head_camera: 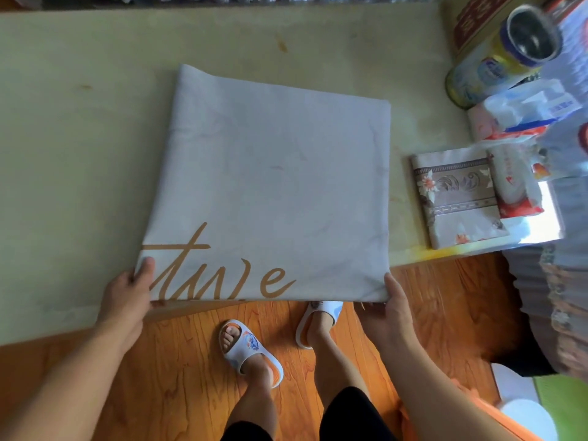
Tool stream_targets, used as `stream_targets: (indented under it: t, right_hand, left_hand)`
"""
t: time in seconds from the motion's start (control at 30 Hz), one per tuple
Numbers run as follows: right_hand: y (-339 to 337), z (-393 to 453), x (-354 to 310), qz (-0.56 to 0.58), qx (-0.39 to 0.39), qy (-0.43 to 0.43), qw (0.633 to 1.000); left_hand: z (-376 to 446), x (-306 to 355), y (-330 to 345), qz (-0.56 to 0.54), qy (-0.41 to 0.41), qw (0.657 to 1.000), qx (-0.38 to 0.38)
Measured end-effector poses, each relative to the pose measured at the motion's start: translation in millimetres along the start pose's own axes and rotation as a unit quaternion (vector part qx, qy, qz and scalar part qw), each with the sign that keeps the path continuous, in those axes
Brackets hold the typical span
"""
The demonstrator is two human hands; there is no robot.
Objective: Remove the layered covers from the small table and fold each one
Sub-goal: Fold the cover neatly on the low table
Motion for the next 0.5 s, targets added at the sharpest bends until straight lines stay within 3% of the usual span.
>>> stream_targets:
  t: [0.1, 0.27, 0.4, 0.5]
  right_hand:
    - [11.7, -2.5, -7.6, 0.024, -0.01, -0.012, 1.0]
    - [34.2, -8.8, 15.3, -0.014, 0.049, 0.031, 0.998]
    - [77.0, -5.2, 39.2, -0.128, 0.014, -0.02, 0.992]
    - [130.6, 6.8, 10.1, -0.195, -0.027, -0.09, 0.976]
  left_hand:
    - [-11.1, 12.5, 1.7, -0.004, -0.006, 1.0, 0.015]
    - [-23.2, 30.4, -34.5, 0.123, 0.058, 0.978, 0.159]
    - [12.3, -40.6, -89.0, 0.174, -0.029, 0.968, 0.18]
    - [0.5, -60.0, -75.7, 0.157, -0.066, 0.971, 0.17]
Point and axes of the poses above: each hand's wrist, its own z-axis towards the middle knuckle, its own y-axis out of the palm, x = y × z, the point moved 5 cm from there along z, towards the middle knuckle, and after that the axes turned 6 degrees about -x, right-handed, at the moved point
